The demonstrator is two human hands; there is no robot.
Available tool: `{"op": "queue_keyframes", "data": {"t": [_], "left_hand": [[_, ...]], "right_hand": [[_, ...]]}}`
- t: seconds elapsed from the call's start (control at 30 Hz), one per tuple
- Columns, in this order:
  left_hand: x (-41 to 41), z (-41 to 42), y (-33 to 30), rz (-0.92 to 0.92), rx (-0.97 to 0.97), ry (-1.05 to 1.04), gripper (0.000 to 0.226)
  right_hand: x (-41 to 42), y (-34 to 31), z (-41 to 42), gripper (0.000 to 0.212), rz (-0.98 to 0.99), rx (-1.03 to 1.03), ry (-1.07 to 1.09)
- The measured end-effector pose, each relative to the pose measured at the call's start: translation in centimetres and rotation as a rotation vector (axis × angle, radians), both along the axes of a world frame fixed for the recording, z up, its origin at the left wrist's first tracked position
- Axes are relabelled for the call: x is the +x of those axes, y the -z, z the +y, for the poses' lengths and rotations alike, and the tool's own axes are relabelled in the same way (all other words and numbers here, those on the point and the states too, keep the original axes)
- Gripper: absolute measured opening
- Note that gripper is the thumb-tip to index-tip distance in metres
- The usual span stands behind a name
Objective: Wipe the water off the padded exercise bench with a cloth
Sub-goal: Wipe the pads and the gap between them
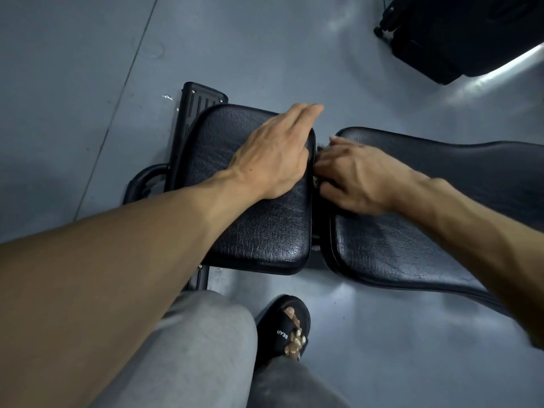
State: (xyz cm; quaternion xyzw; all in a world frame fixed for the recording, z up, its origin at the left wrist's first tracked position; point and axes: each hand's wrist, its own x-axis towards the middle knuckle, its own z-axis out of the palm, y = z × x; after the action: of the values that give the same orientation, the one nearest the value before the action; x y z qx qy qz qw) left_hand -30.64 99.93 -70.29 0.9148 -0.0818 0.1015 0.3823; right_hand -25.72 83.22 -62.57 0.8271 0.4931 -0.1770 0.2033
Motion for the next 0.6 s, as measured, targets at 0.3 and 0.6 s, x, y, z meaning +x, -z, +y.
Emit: {"op": "queue_keyframes", "data": {"t": [0.3,0.6], "left_hand": [[0.2,0.0,0.3,-0.012,-0.006,0.005,0.059],[0.1,0.1,0.3,-0.02,-0.009,-0.003,0.053]], "right_hand": [[4.4,0.1,0.0,0.063,-0.018,-0.044,0.032],[-4.9,-0.2,-2.1,0.028,0.101,0.033,-0.144]]}}
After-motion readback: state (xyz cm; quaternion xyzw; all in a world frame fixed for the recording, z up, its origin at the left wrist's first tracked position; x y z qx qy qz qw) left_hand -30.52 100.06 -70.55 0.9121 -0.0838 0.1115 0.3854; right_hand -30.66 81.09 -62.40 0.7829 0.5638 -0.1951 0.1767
